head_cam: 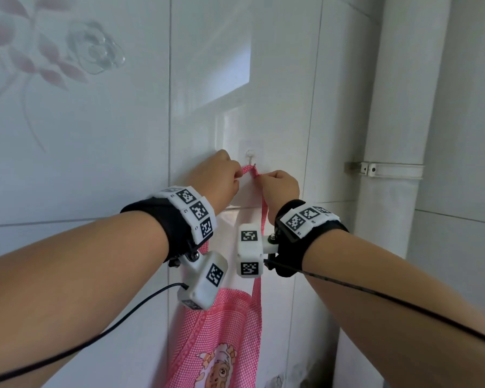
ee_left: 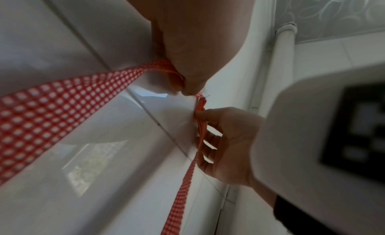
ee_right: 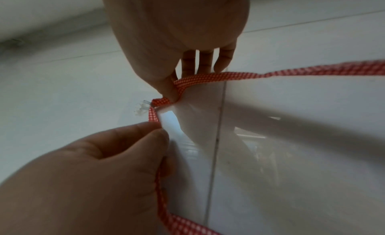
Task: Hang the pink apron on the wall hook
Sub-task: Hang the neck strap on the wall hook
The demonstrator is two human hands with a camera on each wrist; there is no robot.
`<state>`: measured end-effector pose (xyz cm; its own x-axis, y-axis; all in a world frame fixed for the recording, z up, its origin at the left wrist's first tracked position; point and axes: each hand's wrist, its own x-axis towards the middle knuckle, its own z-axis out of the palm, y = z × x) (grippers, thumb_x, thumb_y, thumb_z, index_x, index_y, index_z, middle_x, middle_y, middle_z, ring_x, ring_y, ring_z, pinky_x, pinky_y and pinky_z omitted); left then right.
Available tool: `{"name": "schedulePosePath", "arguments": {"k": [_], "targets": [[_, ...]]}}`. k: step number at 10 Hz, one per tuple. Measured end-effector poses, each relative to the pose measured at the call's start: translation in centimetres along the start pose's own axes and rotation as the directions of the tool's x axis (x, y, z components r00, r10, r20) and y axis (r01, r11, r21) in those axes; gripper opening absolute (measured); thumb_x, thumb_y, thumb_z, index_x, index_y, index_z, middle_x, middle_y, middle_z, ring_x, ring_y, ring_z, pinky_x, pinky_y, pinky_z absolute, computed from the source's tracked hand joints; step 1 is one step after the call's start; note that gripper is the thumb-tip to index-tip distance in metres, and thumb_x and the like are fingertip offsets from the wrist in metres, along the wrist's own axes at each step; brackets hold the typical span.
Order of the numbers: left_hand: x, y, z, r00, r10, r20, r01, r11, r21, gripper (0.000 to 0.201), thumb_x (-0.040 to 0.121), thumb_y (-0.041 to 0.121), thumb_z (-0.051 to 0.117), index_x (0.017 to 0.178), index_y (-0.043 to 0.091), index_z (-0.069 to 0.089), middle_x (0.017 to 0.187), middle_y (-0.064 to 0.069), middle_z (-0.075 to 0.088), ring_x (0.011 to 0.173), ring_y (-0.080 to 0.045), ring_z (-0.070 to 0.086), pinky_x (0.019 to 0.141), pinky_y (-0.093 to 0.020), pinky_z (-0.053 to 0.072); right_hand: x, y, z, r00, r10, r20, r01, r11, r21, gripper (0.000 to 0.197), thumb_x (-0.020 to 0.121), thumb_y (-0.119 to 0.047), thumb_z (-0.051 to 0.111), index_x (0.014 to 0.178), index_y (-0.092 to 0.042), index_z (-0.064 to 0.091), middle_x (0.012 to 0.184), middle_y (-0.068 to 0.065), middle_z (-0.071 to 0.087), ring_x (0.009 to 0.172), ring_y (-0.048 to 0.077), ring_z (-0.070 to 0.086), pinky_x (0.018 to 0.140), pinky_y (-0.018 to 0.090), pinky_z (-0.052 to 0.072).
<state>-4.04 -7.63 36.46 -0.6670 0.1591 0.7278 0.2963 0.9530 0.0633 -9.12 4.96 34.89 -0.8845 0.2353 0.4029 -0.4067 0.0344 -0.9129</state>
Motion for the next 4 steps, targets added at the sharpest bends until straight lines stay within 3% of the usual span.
{"name": "schedulePosePath", "arguments": {"k": [1,2,3,4], "targets": [[-1.0,-0.1,0.8,0.999,0.000,0.048,0.001,1.000,-0.023,0.027,0.094,0.021,0.052,0.116,0.015,0.066,0.112,-0.007,0.056,0.096,-0.027,0.060,0.076,-0.029,0.040,-1.4,0.9,-0.2,0.996,-0.006,0.091,0.008,1.000,-0.020,0.018,0.084,-0.011,0.063,0.067,-0.014,0.056,0.062,0.000,0.056,0.052,0.013,0.047,0.040,0.015,0.037],[-2.2,-0.2,0.9,0.995,-0.008,0.096,0.016,0.997,-0.080,0.020,0.092,0.020,0.055,0.106,0.018,0.069,0.095,-0.001,0.054,0.092,-0.024,0.059,0.075,-0.028,0.039,-3.0,1.2,-0.5,0.981,0.010,0.194,0.004,0.998,-0.070,0.024,0.085,-0.018,0.067,0.064,-0.016,0.057,0.062,0.003,0.060,0.051,0.010,0.050,0.035,0.011,0.034],[-4.0,-0.6,0.9,0.992,-0.012,0.125,0.023,0.996,-0.090,0.014,0.090,0.021,0.058,0.096,0.020,0.071,0.095,0.002,0.051,0.090,-0.022,0.059,0.076,-0.029,0.042,-4.8,1.7,-1.1,0.964,0.036,0.262,0.001,0.990,-0.141,0.010,0.088,-0.023,0.066,0.085,-0.014,0.069,0.075,0.002,0.064,0.060,0.009,0.053,0.050,0.017,0.038],[-5.2,-0.9,-0.1,0.997,-0.060,0.041,0.065,0.986,-0.154,0.012,0.087,0.028,0.063,0.092,0.020,0.071,0.108,0.000,0.050,0.091,-0.019,0.056,0.083,-0.033,0.048,-5.9,1.2,-1.7,0.975,0.053,0.216,-0.022,0.990,-0.142,0.028,0.090,-0.031,0.064,0.109,-0.010,0.066,0.077,-0.005,0.060,0.066,0.009,0.054,0.056,0.020,0.042]]}}
